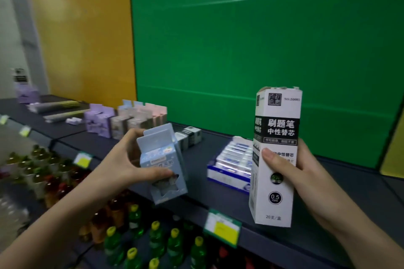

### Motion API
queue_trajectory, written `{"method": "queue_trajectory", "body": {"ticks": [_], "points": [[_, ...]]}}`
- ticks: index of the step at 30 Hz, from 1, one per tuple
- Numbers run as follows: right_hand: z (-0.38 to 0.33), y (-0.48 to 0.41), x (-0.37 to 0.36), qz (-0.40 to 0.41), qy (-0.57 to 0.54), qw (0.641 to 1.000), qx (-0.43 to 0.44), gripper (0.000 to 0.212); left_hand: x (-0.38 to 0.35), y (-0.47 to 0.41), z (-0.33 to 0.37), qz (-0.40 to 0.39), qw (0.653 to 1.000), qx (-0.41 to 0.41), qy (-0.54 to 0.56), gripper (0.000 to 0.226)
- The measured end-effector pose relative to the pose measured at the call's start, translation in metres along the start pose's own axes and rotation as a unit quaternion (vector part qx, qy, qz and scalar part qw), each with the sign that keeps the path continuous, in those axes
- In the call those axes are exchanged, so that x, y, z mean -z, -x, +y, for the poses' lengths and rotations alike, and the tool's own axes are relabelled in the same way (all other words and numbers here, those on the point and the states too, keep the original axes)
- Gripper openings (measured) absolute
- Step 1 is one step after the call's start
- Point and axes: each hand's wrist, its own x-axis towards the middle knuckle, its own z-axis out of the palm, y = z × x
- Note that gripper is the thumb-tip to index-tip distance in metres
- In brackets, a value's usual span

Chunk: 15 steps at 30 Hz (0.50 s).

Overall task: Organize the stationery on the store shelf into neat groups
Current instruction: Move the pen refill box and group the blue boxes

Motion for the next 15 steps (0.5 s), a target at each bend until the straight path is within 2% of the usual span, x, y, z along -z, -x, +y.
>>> {"method": "queue_trajectory", "body": {"ticks": [6, 10, 15], "points": [[0.0, -0.013, -0.114, -0.073, -0.022, 0.997, 0.013, 0.051, 0.112, 0.051, -0.02, 0.068, 0.997, 0.014, -0.039, 0.097], [0.0, -0.027, -0.2, -0.103, -0.04, 0.994, 0.023, 0.047, 0.184, 0.073, -0.027, 0.094, 0.994, 0.01, -0.059, 0.098], [0.001, -0.059, -0.315, -0.129, -0.049, 0.99, 0.037, 0.058, 0.279, 0.085, -0.044, 0.139, 0.987, 0.005, -0.076, 0.09]]}}
